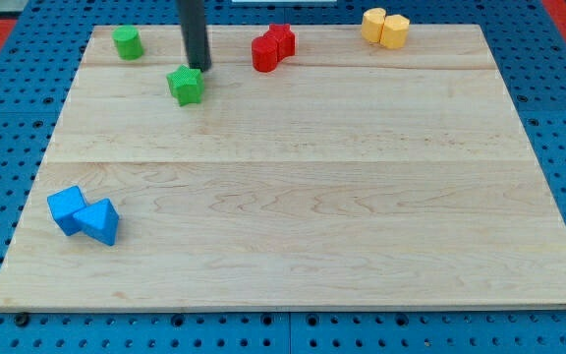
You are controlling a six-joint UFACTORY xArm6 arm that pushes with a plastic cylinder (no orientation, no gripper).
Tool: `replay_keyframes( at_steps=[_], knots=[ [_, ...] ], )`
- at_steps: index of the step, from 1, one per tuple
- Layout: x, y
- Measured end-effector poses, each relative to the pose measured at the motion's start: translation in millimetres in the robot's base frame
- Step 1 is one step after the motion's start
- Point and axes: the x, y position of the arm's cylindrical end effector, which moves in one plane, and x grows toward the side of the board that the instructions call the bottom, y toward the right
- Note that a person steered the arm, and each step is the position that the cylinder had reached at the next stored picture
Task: Move the green circle to the left of the green star
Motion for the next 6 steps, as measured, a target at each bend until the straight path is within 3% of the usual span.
replay_keyframes(
  at_steps=[1, 2, 3, 5, 6],
  knots=[
    [17, -28],
    [76, 30],
    [85, 91],
    [53, -3],
    [104, 25]
  ],
)
